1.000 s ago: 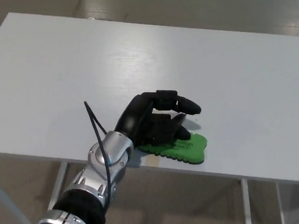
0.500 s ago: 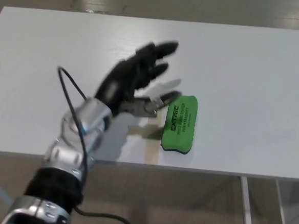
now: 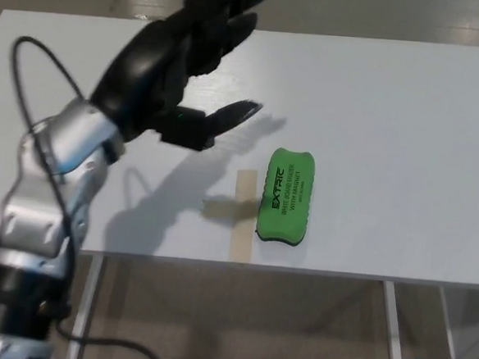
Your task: Use the left hand to press on the green eraser and wipe the desk from center to the left and then back to center.
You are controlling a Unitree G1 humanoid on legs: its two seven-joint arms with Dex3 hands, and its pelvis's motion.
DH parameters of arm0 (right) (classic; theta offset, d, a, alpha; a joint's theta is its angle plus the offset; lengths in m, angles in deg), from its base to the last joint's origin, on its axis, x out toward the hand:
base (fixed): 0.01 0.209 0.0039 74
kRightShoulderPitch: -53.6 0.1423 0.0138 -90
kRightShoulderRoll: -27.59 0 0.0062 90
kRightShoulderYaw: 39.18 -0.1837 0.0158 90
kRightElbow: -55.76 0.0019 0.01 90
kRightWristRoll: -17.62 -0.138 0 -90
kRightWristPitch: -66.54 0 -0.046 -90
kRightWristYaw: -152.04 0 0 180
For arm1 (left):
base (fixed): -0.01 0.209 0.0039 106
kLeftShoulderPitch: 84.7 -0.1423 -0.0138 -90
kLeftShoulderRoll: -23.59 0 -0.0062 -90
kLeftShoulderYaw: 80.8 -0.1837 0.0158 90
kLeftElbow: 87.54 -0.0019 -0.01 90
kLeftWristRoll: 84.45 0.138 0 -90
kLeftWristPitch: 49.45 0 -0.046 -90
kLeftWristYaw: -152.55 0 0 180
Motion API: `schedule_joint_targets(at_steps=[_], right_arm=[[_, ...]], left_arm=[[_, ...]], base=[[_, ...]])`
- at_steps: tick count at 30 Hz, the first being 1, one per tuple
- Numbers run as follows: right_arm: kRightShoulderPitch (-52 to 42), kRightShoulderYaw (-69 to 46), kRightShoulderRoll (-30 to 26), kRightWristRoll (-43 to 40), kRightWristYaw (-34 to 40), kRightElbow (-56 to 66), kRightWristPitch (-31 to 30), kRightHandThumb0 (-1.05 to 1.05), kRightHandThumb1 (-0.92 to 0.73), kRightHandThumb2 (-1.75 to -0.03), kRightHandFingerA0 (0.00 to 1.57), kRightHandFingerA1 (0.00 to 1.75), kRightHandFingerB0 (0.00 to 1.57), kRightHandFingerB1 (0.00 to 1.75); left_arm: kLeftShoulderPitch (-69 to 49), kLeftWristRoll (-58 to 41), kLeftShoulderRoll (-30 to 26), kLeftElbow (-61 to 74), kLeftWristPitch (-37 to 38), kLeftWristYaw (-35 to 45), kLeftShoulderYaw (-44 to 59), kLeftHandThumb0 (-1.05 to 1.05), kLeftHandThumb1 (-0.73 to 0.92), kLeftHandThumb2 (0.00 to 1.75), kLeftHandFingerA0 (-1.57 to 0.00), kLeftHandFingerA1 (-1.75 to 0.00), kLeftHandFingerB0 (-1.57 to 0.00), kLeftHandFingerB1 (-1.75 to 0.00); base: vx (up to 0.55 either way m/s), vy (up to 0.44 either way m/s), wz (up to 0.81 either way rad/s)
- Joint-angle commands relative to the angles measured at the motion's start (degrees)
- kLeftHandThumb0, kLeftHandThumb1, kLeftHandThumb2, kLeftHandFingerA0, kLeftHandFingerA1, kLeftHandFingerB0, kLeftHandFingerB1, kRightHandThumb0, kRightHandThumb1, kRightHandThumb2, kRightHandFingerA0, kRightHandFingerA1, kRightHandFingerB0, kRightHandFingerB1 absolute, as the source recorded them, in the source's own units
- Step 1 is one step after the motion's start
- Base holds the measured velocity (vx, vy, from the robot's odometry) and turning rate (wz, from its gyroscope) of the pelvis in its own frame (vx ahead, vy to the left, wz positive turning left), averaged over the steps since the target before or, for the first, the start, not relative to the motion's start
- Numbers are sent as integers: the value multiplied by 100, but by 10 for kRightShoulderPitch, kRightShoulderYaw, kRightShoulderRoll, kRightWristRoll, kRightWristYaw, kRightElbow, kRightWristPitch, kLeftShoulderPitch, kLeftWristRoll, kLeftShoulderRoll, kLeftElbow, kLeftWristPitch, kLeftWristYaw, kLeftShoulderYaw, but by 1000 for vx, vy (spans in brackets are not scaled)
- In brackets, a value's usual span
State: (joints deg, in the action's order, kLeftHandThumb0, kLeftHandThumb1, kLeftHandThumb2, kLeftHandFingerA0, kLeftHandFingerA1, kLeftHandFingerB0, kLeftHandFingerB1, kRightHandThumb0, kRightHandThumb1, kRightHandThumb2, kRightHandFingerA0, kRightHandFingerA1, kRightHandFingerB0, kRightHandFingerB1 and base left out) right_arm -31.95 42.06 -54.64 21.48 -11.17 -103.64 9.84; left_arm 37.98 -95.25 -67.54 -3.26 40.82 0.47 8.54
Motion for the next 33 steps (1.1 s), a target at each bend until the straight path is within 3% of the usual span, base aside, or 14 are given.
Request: schedule_joint_targets(at_steps=[1, 5, 6, 11, 12, 14, 15, 16, 17, 19, 23, 25, 26, 33], right_arm=[[-18, -1, -2, -2, -5, -7, -2, -39, -75, -62, 59, 51, 68, 45], [-21, 3, -4, 4, 2, -13, -5, -39, -75, -63, 59, 54, 68, 44], [-25, 3, -4, 4, 2, -13, -3, -39, -75, -62, 59, 56, 69, 45], [-38, 2, -3, 3, 1, -13, 0, -38, -75, -62, 59, 55, 69, 45], [-44, 3, 1, 3, 3, -15, -2, -37, -75, -63, 59, 54, 69, 45], [-50, 4, 5, 3, 4, -16, -4, -37, -75, -63, 59, 54, 69, 45], [-54, 4, 6, 3, 3, -17, -5, -37, -75, -63, 59, 54, 69, 45], [-56, 4, 7, 3, 2, -18, -5, -37, -75, -63, 59, 54, 69, 45], [-61, 5, 8, 3, 2, -19, -7, -36, -76, -63, 59, 55, 69, 45], [-71, 9, 7, 7, 3, -22, -12, -37, -76, -63, 59, 55, 69, 44], [-72, 10, 5, 6, 5, -24, -13, -37, -76, -63, 59, 54, 69, 44], [-70, 9, 4, 4, 4, -24, -13, -37, -76, -63, 59, 54, 69, 44], [-67, 8, 5, 2, 5, -23, -14, -37, -76, -63, 59, 53, 70, 45], [-58, 16, 3, 7, 1, -19, -14, -37, -76, -63, 59, 52, 69, 44]], left_arm=[[-156, -153, -91, 210, -82, 145, 31, -79, 50, 85, -12, -9, -7, -30], [-285, -212, -135, 313, -97, 177, 64, -73, 47, 83, -10, -24, -7, -41], [-332, -230, -147, 336, -93, 194, 77, -77, 46, 64, -8, -28, -12, -36], [-431, -254, -160, 357, -70, 235, 93, -61, 50, 55, -17, -30, -19, -33], [-467, -247, -159, 341, -54, 251, 94, -28, 28, 87, -9, -51, -10, -51], [-503, -238, -160, 323, -39, 265, 95, -28, 28, 87, -9, -51, -10, -51], [-516, -231, -159, 314, -33, 268, 96, -53, 50, 55, -28, -34, -24, -34], [-523, -229, -160, 310, -30, 268, 96, -53, 50, 55, -28, -34, -24, -34], [-541, -208, -149, 274, -11, 262, 96, -56, 43, 70, -37, -46, -28, -43], [-570, -169, -127, 200, 25, 243, 96, -47, 50, 55, -47, -39, -35, -35], [-571, -124, -95, 73, 52, 197, 95, -41, 51, 55, -54, -41, -41, -34], [-565, -117, -89, 39, 55, 190, 93, -41, 51, 55, -54, -41, -41, -34], [-546, -98, -85, -21, 64, 171, 92, -46, 46, 71, -48, -49, -38, -43], [-426, -23, -65, -322, 68, -9, 99, -30, 52, 56, -52, -42, -46, -35]], base=[[0, 0, 0], [0, 0, 0], [0, 0, 0], [0, 0, 0], [0, 0, 0], [0, 0, 0], [0, 0, 0], [0, 0, 0], [0, 0, 0], [0, 0, 0], [0, 0, 0], [0, 0, 0], [0, 0, 0], [0, 0, 0]])
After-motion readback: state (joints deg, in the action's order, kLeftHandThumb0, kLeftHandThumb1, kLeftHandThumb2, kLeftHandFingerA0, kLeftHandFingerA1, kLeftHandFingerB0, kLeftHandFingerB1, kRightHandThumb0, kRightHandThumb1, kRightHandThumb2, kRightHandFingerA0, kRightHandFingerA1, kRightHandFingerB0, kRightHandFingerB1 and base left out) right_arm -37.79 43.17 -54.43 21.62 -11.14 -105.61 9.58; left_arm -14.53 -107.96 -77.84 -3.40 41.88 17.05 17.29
